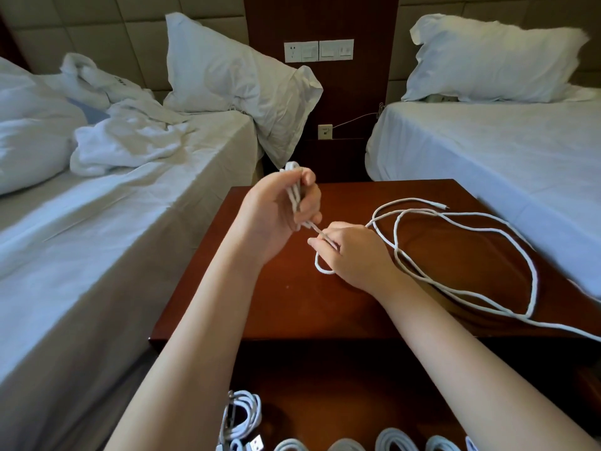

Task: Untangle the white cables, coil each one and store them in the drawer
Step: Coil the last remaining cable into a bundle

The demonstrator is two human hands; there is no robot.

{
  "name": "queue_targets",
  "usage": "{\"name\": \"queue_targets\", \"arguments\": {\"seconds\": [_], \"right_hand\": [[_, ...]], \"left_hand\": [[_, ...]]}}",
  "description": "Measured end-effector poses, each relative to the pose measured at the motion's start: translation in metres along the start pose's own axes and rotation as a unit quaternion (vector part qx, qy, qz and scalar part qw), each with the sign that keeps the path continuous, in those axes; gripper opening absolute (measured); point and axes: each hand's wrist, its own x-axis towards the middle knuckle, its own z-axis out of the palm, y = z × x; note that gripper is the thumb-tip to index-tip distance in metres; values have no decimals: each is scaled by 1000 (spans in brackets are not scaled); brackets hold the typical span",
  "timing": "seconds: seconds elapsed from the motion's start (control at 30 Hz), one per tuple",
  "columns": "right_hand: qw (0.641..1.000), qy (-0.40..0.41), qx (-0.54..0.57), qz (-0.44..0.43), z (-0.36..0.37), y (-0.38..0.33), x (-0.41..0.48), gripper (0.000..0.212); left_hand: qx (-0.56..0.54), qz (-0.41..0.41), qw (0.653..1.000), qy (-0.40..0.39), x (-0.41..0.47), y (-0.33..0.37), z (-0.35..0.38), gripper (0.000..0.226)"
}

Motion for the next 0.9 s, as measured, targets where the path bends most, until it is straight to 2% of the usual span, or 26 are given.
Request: {"name": "queue_targets", "arguments": {"seconds": [0.13,0.27,0.4,0.47,0.57,0.67,0.8,0.9], "right_hand": [[998,-49,31,-1,-4,-4,-1,69],[995,-90,8,-40,-9,-6,-1,74],[982,31,-70,-172,-1,-2,-2,48],[973,83,-95,-195,1,1,-1,40],[960,147,-122,-205,-3,0,0,30],[946,210,-157,-193,-7,0,0,20],[931,275,-182,-158,-10,-1,1,23],[920,306,-201,-137,-11,0,2,24]], "left_hand": [[87,72,987,117,2,3,-12,24],[127,111,938,302,4,4,-30,29],[204,123,889,391,-1,0,-53,30],[275,118,856,421,-3,-9,-60,33],[366,113,817,431,-6,-23,-67,41],[455,111,780,415,-7,-27,-70,39],[520,51,763,380,-6,-34,-75,41],[586,30,736,338,-5,-39,-72,46]]}}
